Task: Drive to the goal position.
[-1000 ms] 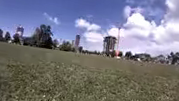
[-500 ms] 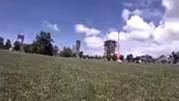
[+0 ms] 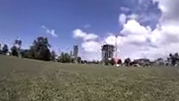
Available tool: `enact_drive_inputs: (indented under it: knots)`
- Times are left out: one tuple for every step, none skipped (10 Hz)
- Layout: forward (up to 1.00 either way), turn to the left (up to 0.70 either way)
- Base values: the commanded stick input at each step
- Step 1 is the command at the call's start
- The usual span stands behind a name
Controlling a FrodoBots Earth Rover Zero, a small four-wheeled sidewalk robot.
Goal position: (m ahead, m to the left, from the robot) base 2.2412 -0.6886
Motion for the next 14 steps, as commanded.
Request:
enact_drive_inputs:
  knots:
    - [0.70, 0.00]
    - [0.70, 0.00]
    - [0.70, 0.00]
    - [0.70, 0.00]
    - [0.70, 0.00]
    - [0.70, 0.00]
    - [0.70, 0.00]
    - [0.70, 0.00]
    - [0.70, 0.00]
    - [0.70, 0.00]
    - [0.70, 0.00]
    - [0.70, 0.00]
    - [0.70, 0.00]
    - [0.70, 0.00]
